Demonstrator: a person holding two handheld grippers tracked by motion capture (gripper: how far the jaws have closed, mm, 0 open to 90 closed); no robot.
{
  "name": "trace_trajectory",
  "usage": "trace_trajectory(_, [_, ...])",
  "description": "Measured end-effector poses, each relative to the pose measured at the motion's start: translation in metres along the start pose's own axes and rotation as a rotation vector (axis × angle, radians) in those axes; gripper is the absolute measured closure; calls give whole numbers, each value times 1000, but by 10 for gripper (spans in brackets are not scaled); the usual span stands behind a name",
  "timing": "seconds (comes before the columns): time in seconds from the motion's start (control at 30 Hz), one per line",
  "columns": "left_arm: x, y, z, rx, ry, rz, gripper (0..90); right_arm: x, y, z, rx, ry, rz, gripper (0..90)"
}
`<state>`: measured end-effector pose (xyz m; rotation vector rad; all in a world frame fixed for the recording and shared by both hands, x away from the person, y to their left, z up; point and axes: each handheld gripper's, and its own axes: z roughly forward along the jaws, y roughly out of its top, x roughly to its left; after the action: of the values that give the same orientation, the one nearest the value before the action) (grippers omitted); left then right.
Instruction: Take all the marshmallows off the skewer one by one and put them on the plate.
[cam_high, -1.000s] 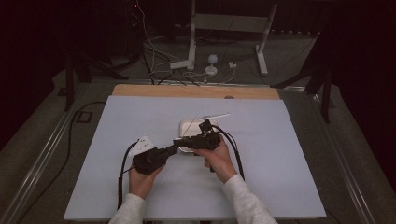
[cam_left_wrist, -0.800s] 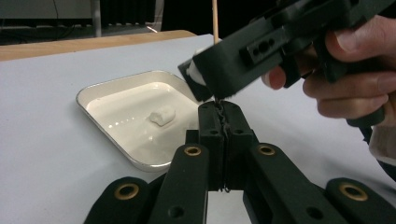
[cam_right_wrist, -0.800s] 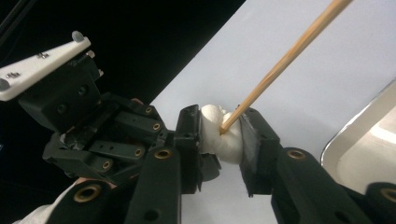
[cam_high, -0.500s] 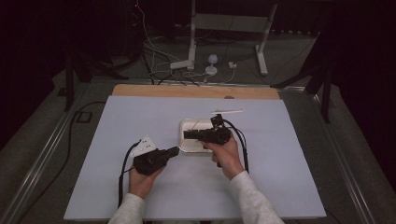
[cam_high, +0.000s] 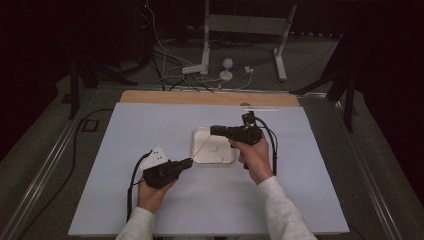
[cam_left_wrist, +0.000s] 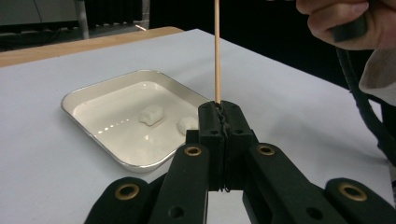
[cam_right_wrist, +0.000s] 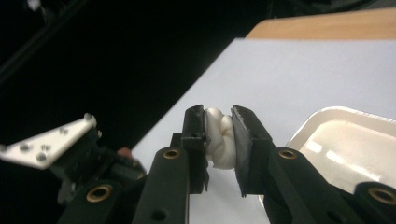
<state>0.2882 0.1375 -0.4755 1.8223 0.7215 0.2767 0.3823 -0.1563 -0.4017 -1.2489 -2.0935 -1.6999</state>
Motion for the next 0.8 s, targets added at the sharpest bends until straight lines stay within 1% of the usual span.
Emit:
trace_trajectory(0.03, [1,-2,-1,13,11,0,900,-5,4,-10,-60,-6,28,779])
trace_trajectory(0.07, [3,-4,-2,23,25,-1,900,-8,7,-17,-82,-7,33,780])
trace_trajectory(0.1, [6,-5,-4,20,30,-13,900,-8,7,-17,-82,-7,33,780])
trace_trajectory(0.13, [8,-6,-6,12,35,-26,900,-9,9,-22,-87,-14,29,780])
trace_trajectory(0.17, [10,-5,-7,1,38,-35,900,-9,11,-27,-77,-32,15,780])
trace_trajectory(0.2, [11,-5,-9,-10,41,-41,900,-8,12,-30,-64,-64,-14,779])
trace_trajectory(0.23, [12,-4,-9,-17,44,-50,900,-7,12,-31,-52,-87,-31,778])
trace_trajectory(0.27, [12,-4,-9,-20,48,-54,900,-7,12,-32,-43,-103,-45,777])
trace_trajectory(0.33, [11,-4,-9,-20,55,-56,900,-8,10,-31,-28,-136,-67,772])
trace_trajectory(0.43, [11,-4,-7,-22,55,-70,900,-12,4,-23,1,-177,-94,762])
trace_trajectory(0.47, [11,-4,-7,-19,54,-71,900,-15,-2,-17,26,-217,-116,758])
trace_trajectory(0.5, [11,-5,-7,-21,52,-73,900,-15,-2,-17,26,-217,-116,758])
trace_trajectory(0.57, [11,-5,-7,-22,53,-80,900,-20,-9,-9,55,-253,-126,755])
trace_trajectory(0.63, [11,-5,-7,-23,58,-88,900,-21,-11,-7,61,-258,-125,754])
trace_trajectory(0.8, [10,-5,-4,-23,67,-112,900,-30,-20,4,87,-296,-130,753])
